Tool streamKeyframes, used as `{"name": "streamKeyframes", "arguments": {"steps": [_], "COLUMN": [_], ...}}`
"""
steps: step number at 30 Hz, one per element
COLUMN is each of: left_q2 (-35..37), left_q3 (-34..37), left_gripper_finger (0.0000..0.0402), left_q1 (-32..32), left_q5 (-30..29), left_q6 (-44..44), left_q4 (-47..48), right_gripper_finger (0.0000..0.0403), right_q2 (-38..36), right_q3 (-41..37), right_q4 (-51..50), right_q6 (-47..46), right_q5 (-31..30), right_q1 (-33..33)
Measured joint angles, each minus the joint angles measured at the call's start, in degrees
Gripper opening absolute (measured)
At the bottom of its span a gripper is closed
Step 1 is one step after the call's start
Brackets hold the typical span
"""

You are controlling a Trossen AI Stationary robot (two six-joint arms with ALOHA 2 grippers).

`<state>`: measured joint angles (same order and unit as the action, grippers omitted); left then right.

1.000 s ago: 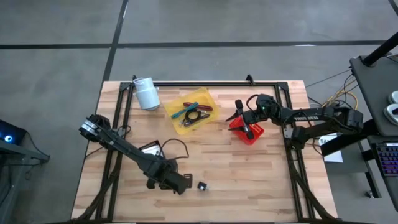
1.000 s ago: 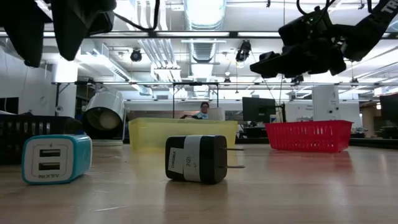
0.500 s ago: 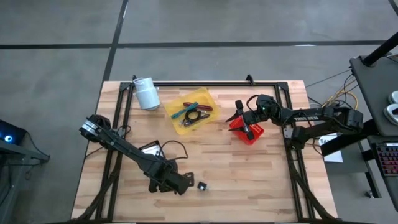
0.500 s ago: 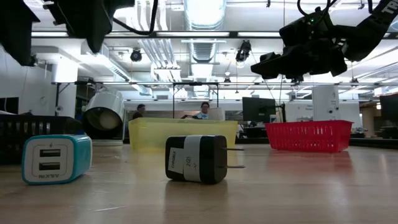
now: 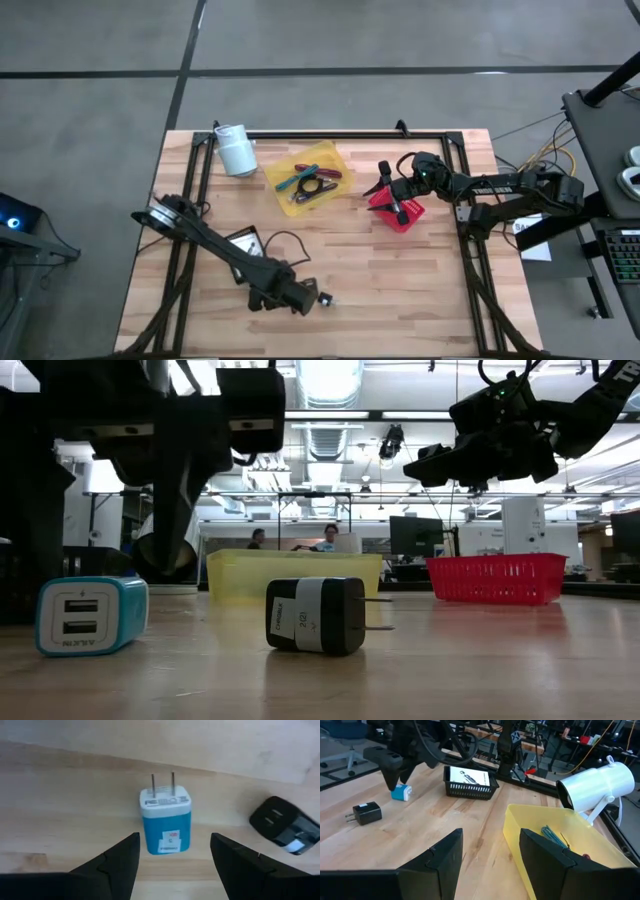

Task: Pick and place items into bin
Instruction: Put the blue charger adapter into the red bin

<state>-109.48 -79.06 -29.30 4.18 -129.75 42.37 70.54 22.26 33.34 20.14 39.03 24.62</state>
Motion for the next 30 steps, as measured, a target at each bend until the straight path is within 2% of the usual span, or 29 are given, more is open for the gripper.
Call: {"name": "streamKeyframes", "arguments": {"steps": [23,26,30], "left_q2": [-0.7,-0.7,-0.7], "left_q3": [2.7,3.0,3.4], "left_gripper_finger": [0.0224,0.0208,0.0162], "left_q1": [0.0,0.0,0.0], "left_q5": [0.1,0.1,0.1], "left_q6": [1.2,1.2,2.0], "left_q4": [0.0,0.0,0.0], "right_gripper_finger": [0.0183,0.0183,0.0183], "right_q2": [0.0,0.0,0.0], "right_q3": [0.0,0.0,0.0], "right_q4": [0.0,0.0,0.0], "right_q6": [0.0,0.0,0.0], "right_q5": [0.0,0.0,0.0], "right_q1": [0.0,0.0,0.0]}}
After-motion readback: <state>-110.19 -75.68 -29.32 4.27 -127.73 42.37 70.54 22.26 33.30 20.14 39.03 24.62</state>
